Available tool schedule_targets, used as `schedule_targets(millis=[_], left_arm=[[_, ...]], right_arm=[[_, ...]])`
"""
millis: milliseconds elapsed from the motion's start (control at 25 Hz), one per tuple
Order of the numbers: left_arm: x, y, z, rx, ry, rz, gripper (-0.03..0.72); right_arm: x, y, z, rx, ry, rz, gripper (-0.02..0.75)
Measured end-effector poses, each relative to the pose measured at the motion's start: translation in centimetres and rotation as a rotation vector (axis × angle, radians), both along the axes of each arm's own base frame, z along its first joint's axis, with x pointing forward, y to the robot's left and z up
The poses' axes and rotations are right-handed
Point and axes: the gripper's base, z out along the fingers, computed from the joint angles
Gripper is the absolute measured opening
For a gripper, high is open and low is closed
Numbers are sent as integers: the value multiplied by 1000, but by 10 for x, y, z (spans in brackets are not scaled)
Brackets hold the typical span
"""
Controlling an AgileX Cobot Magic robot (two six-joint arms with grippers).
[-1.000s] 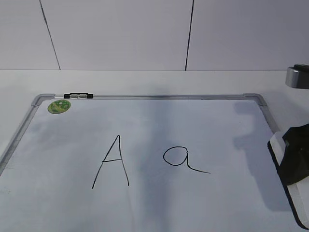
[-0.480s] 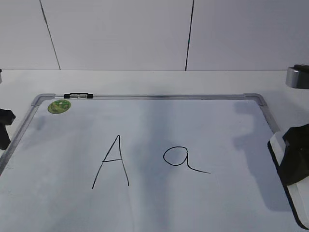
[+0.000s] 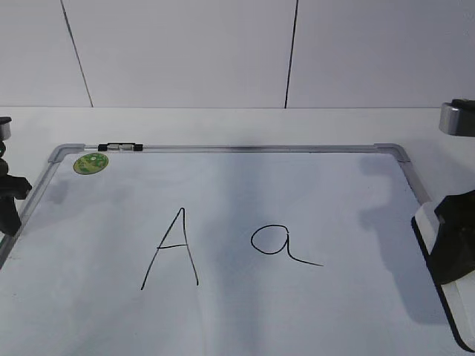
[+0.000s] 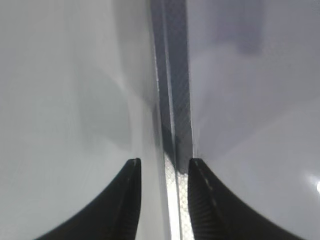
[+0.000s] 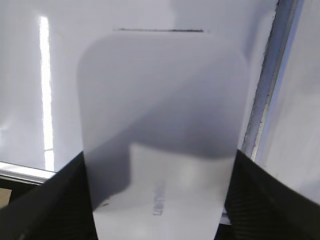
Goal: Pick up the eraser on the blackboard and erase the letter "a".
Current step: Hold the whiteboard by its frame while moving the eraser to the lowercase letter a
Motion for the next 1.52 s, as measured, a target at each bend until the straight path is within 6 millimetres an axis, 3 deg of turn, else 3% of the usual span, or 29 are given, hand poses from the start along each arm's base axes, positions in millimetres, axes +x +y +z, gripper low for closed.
schedule_targets(millis=[160,600,920,1160,1320,1520], left_arm=[[1,0,-6,-3,15,3,213],[3,-2,-10,-25,35,23,25],[3,-2,-10,-28,36,32,17],[3,-2,-10,-28,36,32,16],[3,-2,-10,-28,36,32,17],[3,-2,-10,-28,36,32,17]], right_arm=[[0,0,0,0,0,0,564],[0,0,0,0,0,2,564],[1,0,2,-1,-14,44,564],[15,4,19,14,-75,67,564],[31,22,18,4,-66,132,563],[44,73,5,-13,-33,284,564]])
